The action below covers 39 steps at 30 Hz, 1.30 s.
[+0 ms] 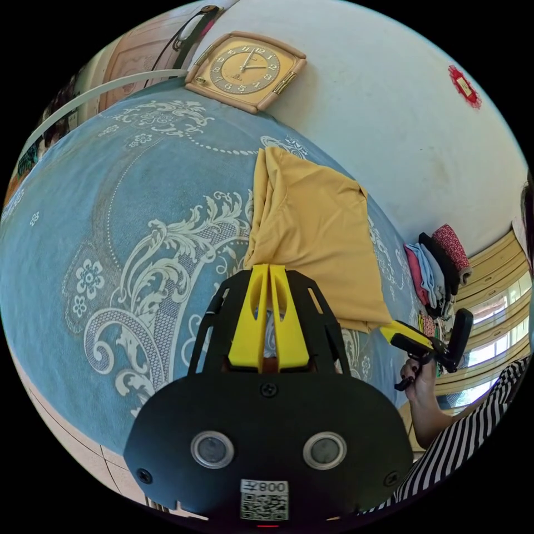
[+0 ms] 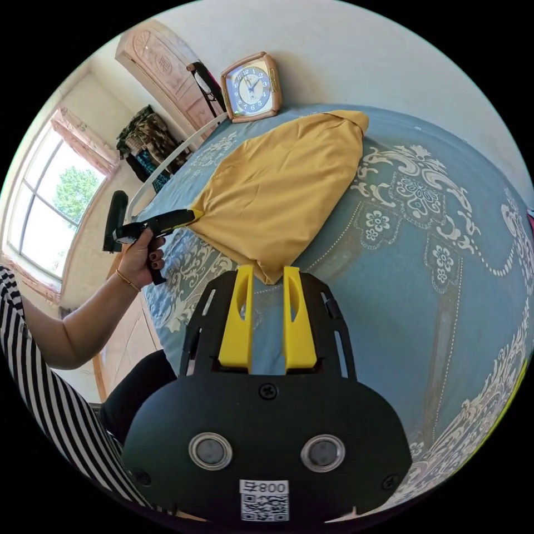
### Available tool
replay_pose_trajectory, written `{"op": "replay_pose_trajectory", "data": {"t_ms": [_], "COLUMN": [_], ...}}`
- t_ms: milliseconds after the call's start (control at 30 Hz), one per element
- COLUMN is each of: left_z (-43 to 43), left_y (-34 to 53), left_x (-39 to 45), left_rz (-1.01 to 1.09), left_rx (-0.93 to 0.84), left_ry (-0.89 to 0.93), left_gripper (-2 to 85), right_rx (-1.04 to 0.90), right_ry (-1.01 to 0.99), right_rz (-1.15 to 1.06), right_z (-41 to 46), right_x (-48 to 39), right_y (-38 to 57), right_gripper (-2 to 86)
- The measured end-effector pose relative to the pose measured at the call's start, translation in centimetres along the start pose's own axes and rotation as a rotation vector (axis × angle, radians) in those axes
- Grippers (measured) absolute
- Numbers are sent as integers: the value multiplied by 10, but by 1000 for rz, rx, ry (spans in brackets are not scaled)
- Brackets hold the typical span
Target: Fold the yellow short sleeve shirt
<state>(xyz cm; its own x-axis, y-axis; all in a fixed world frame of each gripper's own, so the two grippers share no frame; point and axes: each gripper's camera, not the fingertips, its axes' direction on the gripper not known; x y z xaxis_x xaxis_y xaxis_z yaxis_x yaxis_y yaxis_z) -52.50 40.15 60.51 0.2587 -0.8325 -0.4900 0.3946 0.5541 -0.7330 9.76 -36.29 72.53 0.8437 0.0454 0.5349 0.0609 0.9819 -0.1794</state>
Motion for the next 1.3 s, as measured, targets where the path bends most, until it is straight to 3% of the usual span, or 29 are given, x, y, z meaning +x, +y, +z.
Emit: {"op": "replay_pose_trajectory", "data": {"t_ms": [200,533,733,800,1000,1167,1300], "left_z": [15,32,44,63,110,136,138], "left_y": [20,65,118,145,212,248,256], "left_x": [11,42,141,189,261,277,277], "left_rz": [-10,5,445,697,1153,1270,1188], "left_rx": [2,30,10,-48,-101,-53,-24], "left_ry": [27,33,120,57,-196,-430,-402], "left_gripper": [3,14,65,87,100,38,13], "right_rx": [-14,-55,-67,-74,-82,-90,-77], "right_ry": [137,216,200,189,101,24,-151], "right_rz": [-44,-113,-97,-92,-40,-23,52], "right_z": [-7,-11,-27,-33,-55,-72,-92], "right_x": [-18,-31,-18,-12,19,47,96], "right_y": [20,60,73,77,87,96,114], "right_gripper": [19,9,8,9,10,17,40]}}
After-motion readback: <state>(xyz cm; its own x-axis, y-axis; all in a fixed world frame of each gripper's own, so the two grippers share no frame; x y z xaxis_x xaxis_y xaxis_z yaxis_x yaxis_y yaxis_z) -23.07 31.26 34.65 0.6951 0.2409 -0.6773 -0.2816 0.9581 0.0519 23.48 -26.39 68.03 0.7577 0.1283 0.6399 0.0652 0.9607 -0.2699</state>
